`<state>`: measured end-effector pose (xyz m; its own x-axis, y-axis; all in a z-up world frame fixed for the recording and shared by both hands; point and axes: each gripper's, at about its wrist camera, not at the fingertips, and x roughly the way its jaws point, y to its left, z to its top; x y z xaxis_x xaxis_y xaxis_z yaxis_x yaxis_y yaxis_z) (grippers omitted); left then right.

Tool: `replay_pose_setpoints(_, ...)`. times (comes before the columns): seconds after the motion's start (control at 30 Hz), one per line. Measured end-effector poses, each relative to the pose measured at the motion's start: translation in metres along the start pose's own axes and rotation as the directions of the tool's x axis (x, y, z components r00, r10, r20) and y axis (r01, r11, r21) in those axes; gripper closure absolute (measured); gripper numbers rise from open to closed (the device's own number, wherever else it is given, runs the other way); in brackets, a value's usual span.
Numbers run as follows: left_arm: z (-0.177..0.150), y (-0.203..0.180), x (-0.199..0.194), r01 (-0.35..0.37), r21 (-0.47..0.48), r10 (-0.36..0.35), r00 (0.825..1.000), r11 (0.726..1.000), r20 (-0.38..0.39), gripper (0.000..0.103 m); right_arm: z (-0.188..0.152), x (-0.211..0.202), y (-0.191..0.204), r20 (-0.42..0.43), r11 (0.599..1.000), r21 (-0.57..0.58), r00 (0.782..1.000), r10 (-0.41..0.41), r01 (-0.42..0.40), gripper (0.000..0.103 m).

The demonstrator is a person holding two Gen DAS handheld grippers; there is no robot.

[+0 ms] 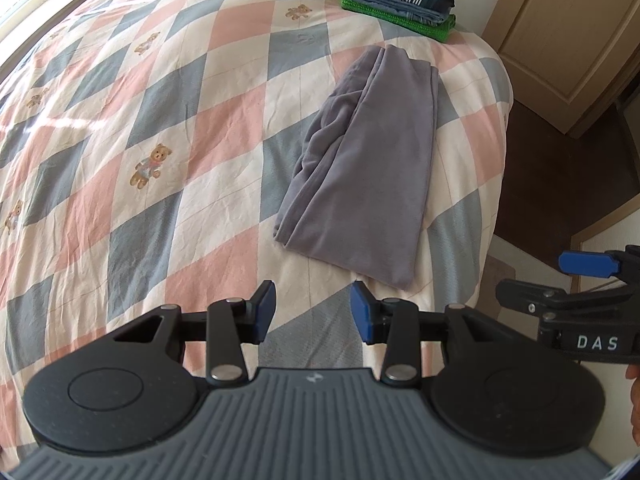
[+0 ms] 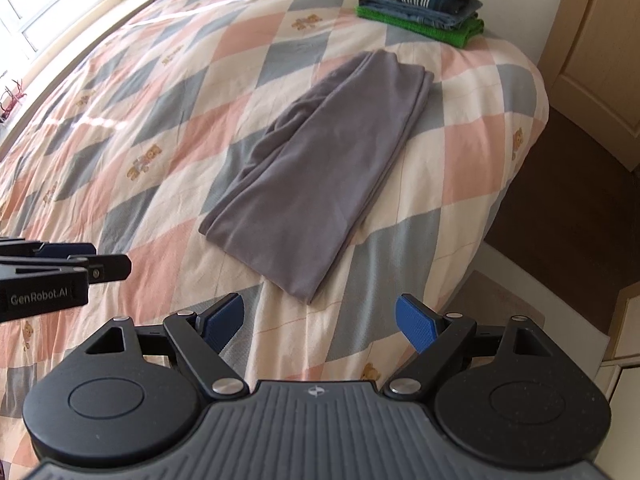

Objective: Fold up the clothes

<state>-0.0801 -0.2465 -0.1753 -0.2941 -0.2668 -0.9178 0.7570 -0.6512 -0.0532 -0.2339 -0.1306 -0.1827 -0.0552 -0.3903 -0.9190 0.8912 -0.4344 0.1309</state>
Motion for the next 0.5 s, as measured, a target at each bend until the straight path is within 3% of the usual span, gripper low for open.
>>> replay_pose_setpoints(0.2,0.004,0.000,0.018,0.001,0.121,-0.005,0.999,0.993,0.033,0.067,-0.002,0.015,0.000,-0.008,1.000,-0.015,1.000,-0.016,0.016,0.018)
replay_pose_setpoints(0.23,0.003,-0.002,0.021,-0.006,0.170,-0.003,0.999,0.985,0.052,0.067,-0.004,0.019,0.001,-0.002,0.999,-0.031,1.000,-0.017,0.017,0.018)
replay_pose_setpoints(0.3,-0.004,-0.010,0.031,-0.044,0.323,0.007,0.993,0.945,0.116,0.067,-0.010,0.028,0.003,0.026,0.996,-0.094,1.000,-0.011,0.014,0.017)
replay_pose_setpoints(0.37,-0.016,-0.021,0.046,-0.111,0.510,0.022,0.984,0.853,0.177,0.067,-0.020,0.041,0.007,0.056,0.983,-0.184,0.998,-0.006,0.016,0.017)
replay_pose_setpoints(0.43,-0.033,-0.029,0.066,-0.178,0.678,0.015,0.971,0.713,0.239,0.065,-0.031,0.056,0.014,0.079,0.959,-0.280,0.997,-0.005,0.027,0.017)
replay_pose_setpoints(0.5,-0.051,-0.033,0.090,-0.241,0.799,0.009,0.959,0.551,0.283,0.064,-0.044,0.074,0.024,0.094,0.924,-0.379,0.996,-0.010,0.045,0.017)
